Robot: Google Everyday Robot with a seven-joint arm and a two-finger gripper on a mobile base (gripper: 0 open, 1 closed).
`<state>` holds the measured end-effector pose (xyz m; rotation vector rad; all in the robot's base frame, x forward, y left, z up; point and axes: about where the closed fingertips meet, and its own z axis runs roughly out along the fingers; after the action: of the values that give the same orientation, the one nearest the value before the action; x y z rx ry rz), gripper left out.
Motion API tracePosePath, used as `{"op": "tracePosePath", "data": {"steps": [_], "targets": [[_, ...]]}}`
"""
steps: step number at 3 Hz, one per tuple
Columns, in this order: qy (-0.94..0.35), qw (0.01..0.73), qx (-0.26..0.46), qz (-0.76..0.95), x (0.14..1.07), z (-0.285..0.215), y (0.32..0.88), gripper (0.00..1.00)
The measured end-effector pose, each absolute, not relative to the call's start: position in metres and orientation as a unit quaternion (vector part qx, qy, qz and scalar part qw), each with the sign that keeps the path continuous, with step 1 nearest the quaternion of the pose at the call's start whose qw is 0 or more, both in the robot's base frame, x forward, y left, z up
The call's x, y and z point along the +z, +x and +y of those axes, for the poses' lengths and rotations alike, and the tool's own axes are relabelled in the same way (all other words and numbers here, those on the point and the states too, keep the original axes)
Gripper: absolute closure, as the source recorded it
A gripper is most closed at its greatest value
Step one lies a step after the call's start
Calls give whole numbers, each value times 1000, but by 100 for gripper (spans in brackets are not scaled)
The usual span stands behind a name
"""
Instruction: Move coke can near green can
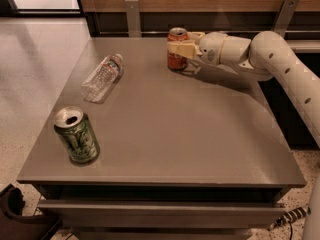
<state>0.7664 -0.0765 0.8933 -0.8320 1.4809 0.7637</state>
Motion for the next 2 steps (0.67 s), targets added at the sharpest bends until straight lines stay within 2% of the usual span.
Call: {"op": "tracePosePath", "data": {"steps": [1, 2], "targets": [[-359, 596, 330, 637, 893, -74, 766, 100], [-359, 596, 330, 637, 893, -74, 766, 100]]}}
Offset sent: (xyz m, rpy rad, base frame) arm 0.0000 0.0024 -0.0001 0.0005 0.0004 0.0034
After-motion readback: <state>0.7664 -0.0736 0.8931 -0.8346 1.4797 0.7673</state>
